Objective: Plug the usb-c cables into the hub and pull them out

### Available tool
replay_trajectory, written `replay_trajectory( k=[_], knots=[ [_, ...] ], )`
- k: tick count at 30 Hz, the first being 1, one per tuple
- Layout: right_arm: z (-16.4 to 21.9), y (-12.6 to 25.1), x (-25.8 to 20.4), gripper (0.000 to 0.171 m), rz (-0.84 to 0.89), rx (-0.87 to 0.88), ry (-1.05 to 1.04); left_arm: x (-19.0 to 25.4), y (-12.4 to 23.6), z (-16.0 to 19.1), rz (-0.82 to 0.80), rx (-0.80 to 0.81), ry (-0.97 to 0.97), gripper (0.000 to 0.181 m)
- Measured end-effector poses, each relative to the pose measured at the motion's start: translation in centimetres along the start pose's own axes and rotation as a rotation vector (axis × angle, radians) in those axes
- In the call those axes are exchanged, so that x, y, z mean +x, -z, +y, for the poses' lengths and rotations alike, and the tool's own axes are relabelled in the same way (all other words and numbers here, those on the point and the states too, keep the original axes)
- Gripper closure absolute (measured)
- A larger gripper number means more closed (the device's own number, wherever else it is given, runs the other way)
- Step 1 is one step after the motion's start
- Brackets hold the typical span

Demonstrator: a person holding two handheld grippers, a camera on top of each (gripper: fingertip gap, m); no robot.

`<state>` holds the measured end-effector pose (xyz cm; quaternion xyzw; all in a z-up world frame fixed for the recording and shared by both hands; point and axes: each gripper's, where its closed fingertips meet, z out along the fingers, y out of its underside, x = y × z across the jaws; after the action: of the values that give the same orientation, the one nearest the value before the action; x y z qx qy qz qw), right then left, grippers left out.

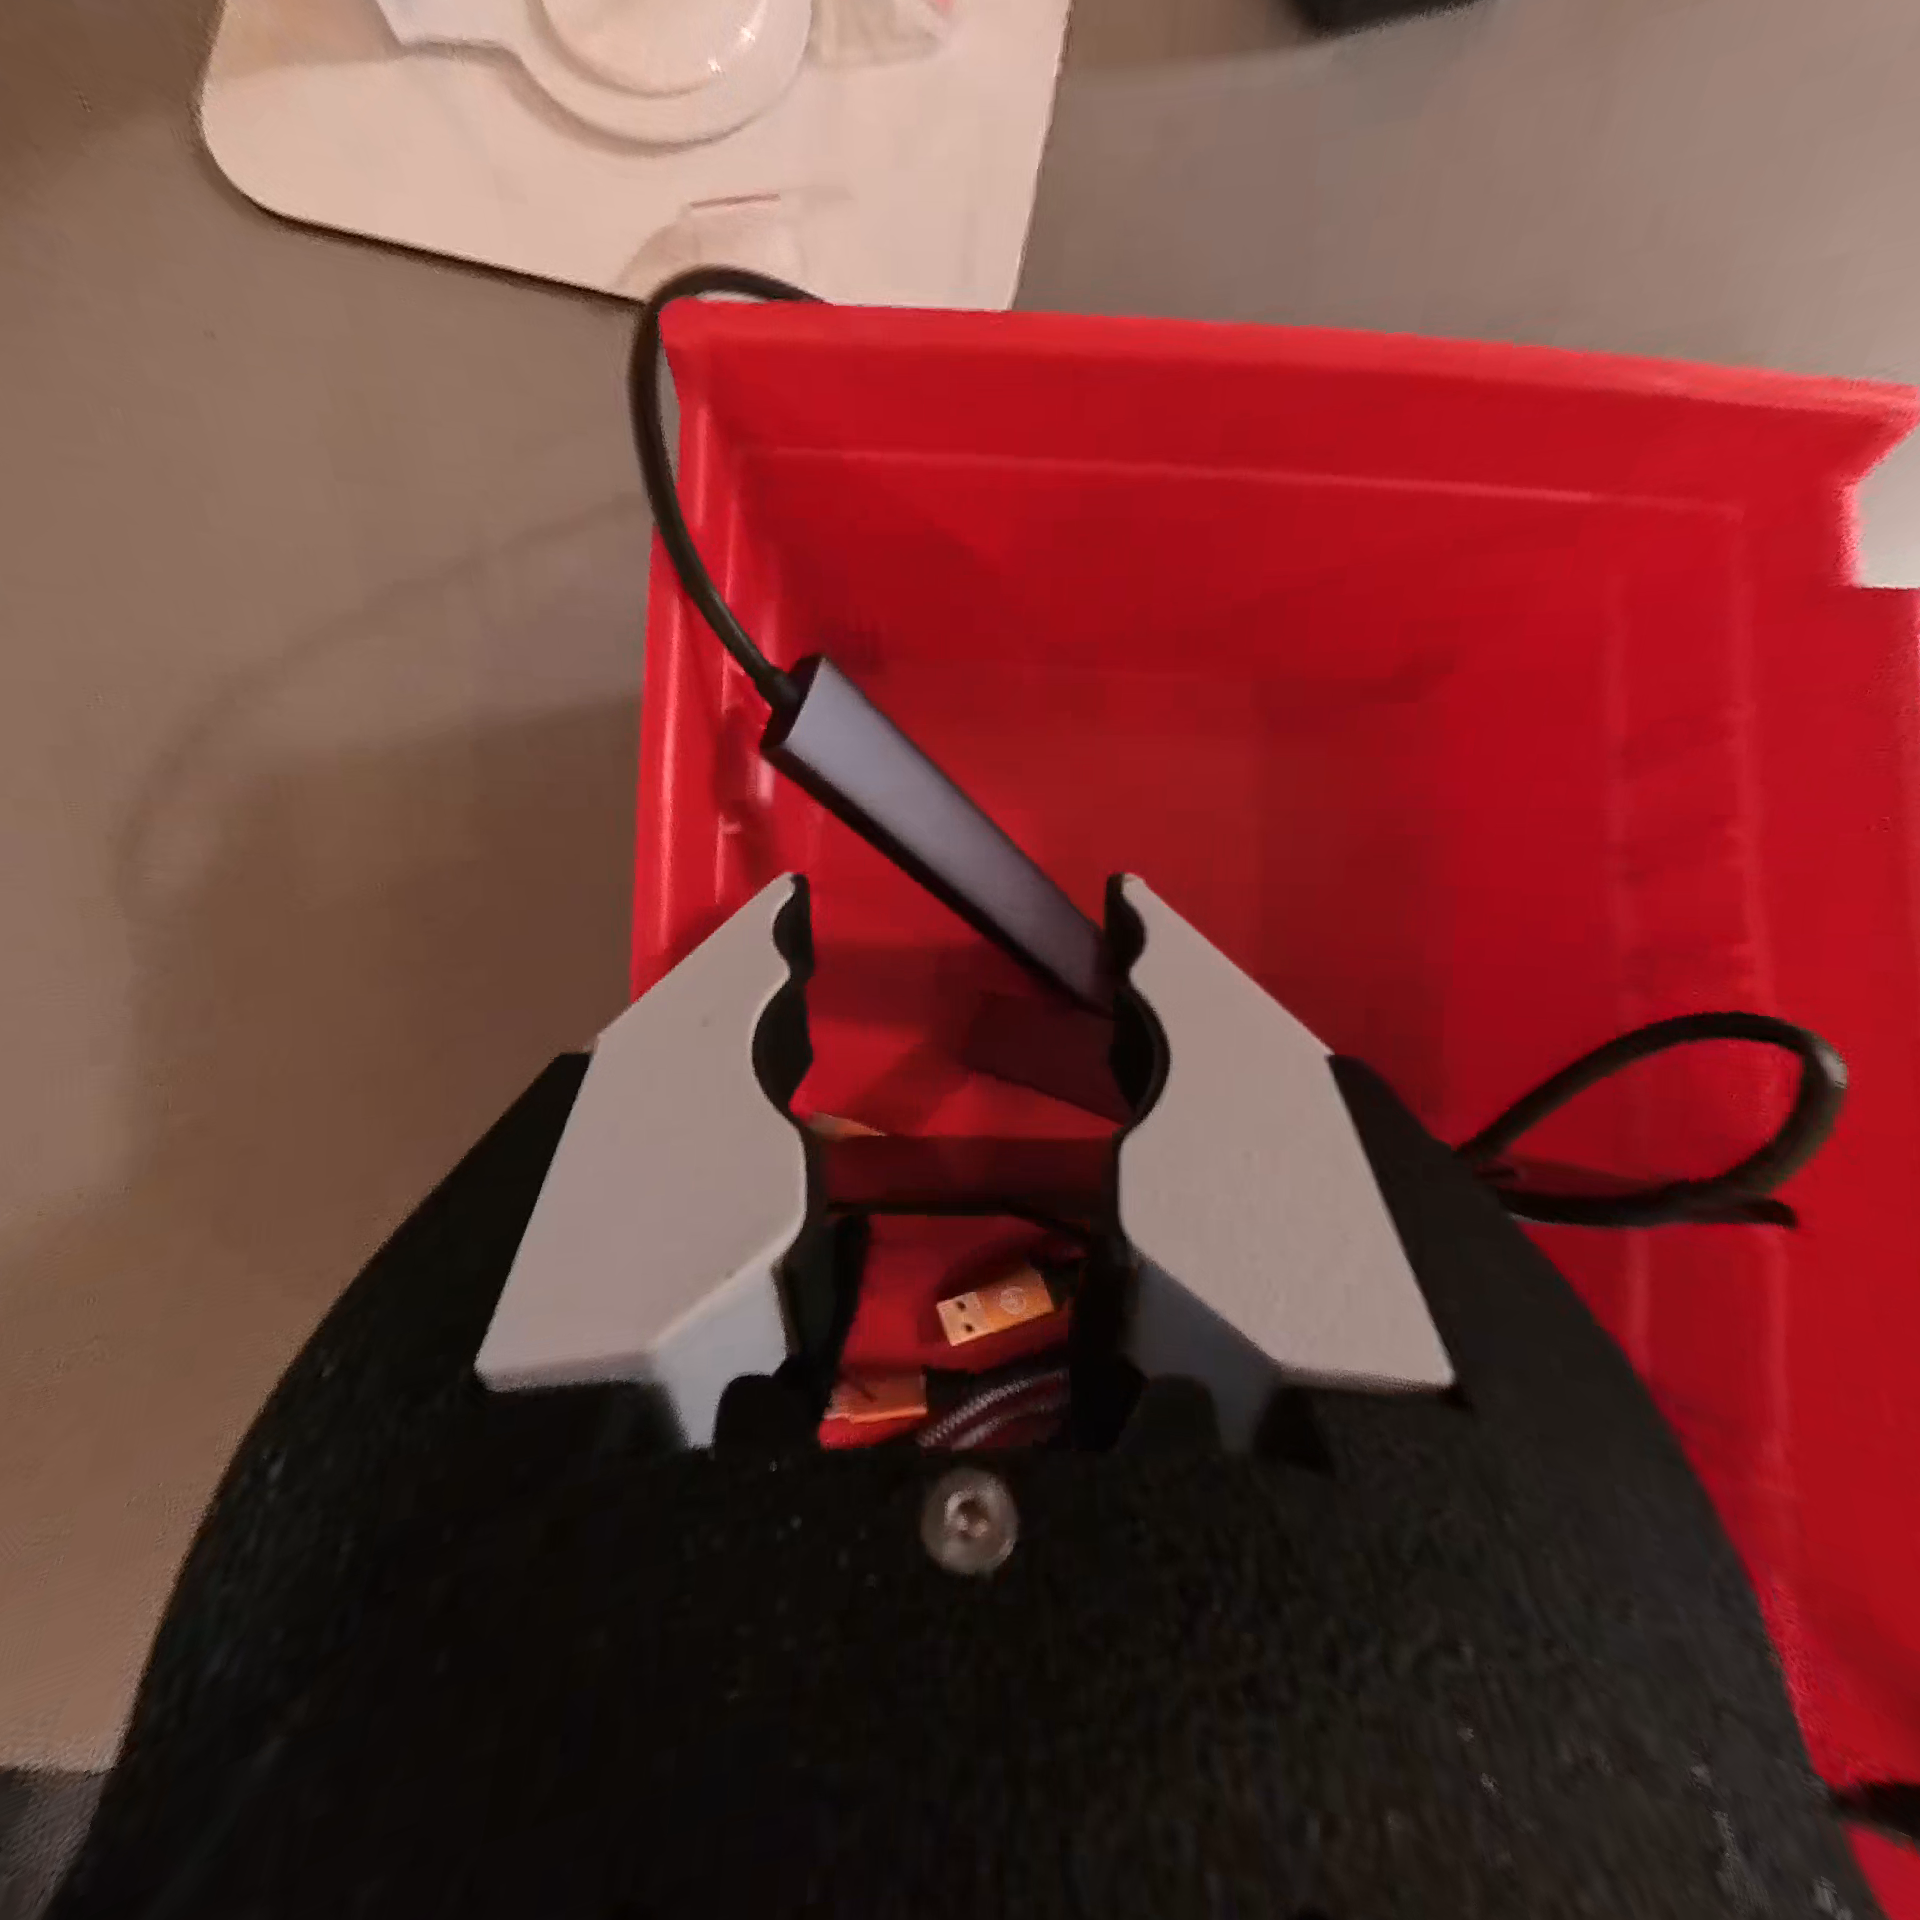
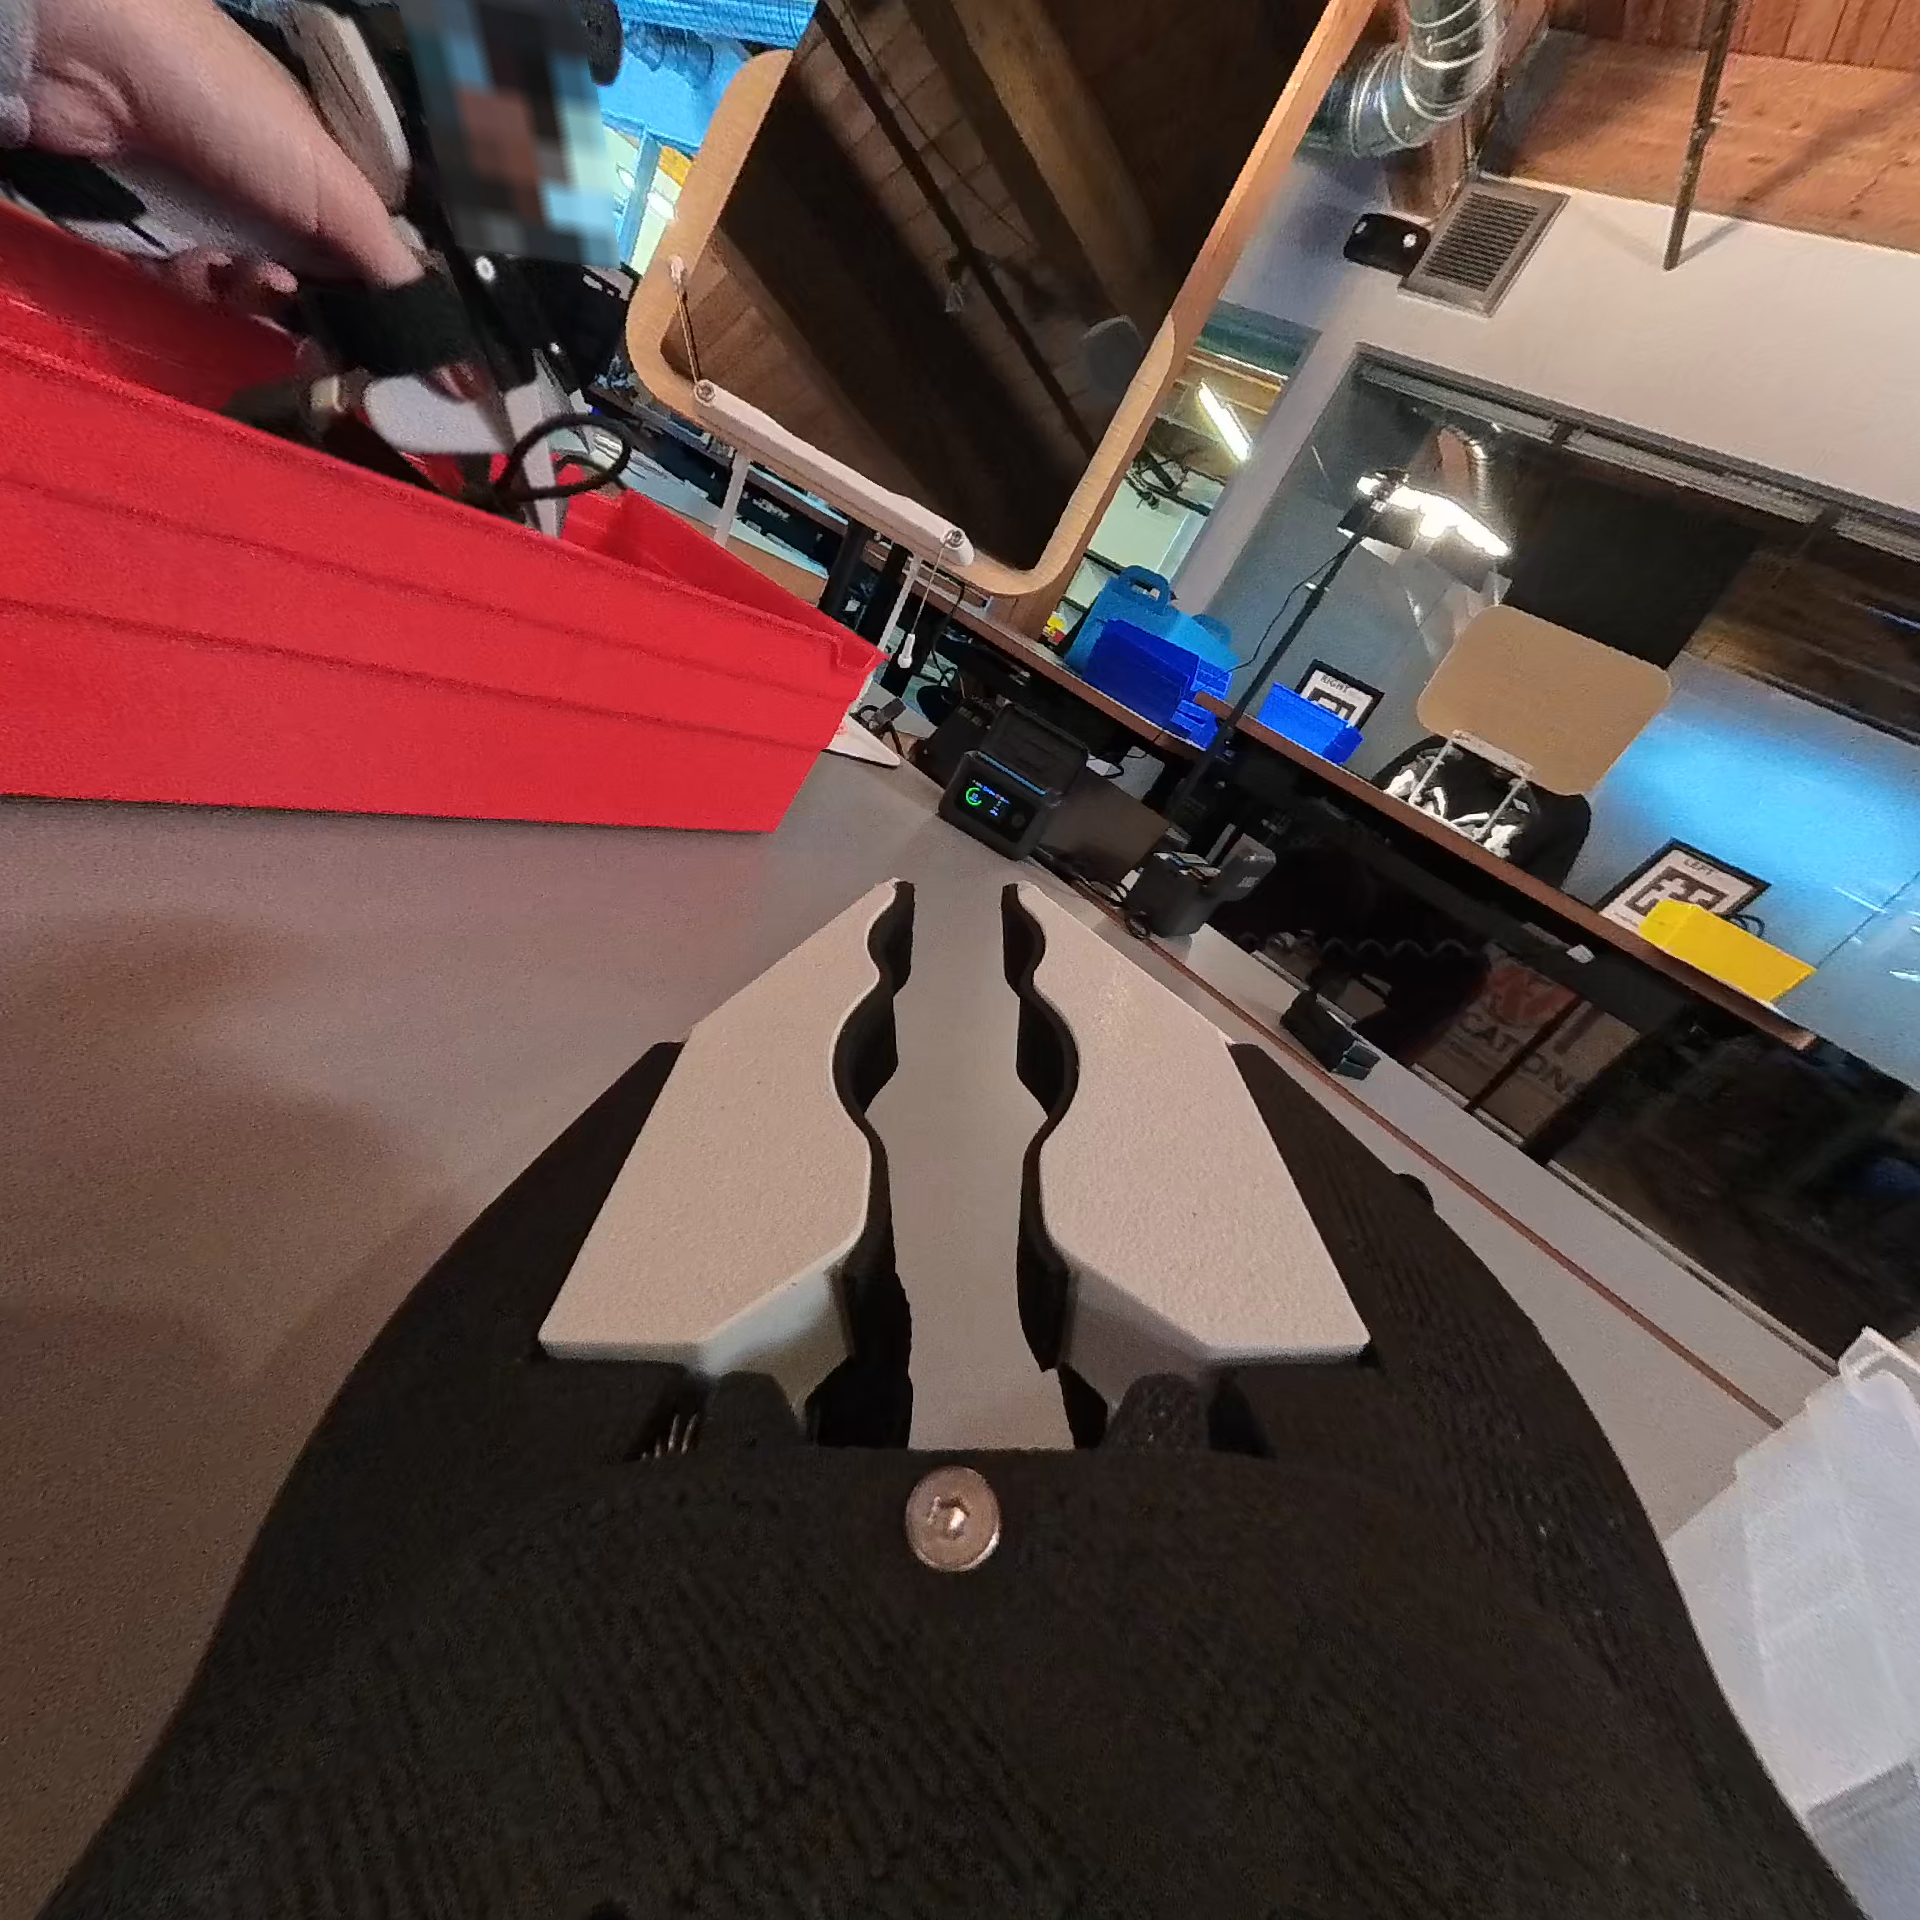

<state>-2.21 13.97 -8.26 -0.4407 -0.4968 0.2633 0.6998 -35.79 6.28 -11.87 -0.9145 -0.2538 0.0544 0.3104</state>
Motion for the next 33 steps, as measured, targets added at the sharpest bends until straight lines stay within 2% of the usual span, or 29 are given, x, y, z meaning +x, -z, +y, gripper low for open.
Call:
replay_trajectory(
  k=[3, 8, 10, 12, 15, 22, 26, 29, 33],
  knots=[
    [0.0, 0.0, 0.0, 0.156, 0.0, 0.0, 0.0, 0.1, -0.1, -1.0, -0.002, 0.044, -0.022, 0.135],
    [0.0, 0.0, -0.1, 0.156, -0.002, -0.003, 0.009, -0.6, -1.2, -1.6, -0.03, 0.029, -0.03, 0.145],
    [0.0, 0.0, -0.1, 0.156, -0.002, -0.003, 0.009, -1.0, -1.3, -2.0, -0.071, 0.037, -0.089, 0.163],
    [0.0, 0.0, -0.1, 0.156, -0.002, -0.003, 0.007, -0.8, -1.2, -2.4, -0.075, 0.064, -0.144, 0.166],
    [0.0, 0.0, -0.1, 0.156, -0.002, -0.002, 0.004, 0.0, -0.1, -3.4, -0.02, 0.175, -0.149, 0.174],
    [0.0, 0.0, -0.1, 0.156, -0.002, -0.003, 0.01, 2.1, 4.9, -5.2, 0.004, 0.425, -0.267, 0.175],
    [0.0, 0.1, 0.0, 0.156, 0.006, -0.001, 0.005, 6.5, 10.6, -6.8, 0.065, 0.636, -0.349, 0.176],
    [-0.1, 0.3, 0.8, 0.157, 0.044, 0.007, 0.005, 11.7, 14.7, -7.0, 0.137, 0.763, -0.446, 0.175],
    [-0.6, 1.0, 2.5, 0.157, 0.137, 0.036, 0.003, 19.4, 16.5, -5.2, 0.232, 0.797, -0.609, 0.176]
  ],
)
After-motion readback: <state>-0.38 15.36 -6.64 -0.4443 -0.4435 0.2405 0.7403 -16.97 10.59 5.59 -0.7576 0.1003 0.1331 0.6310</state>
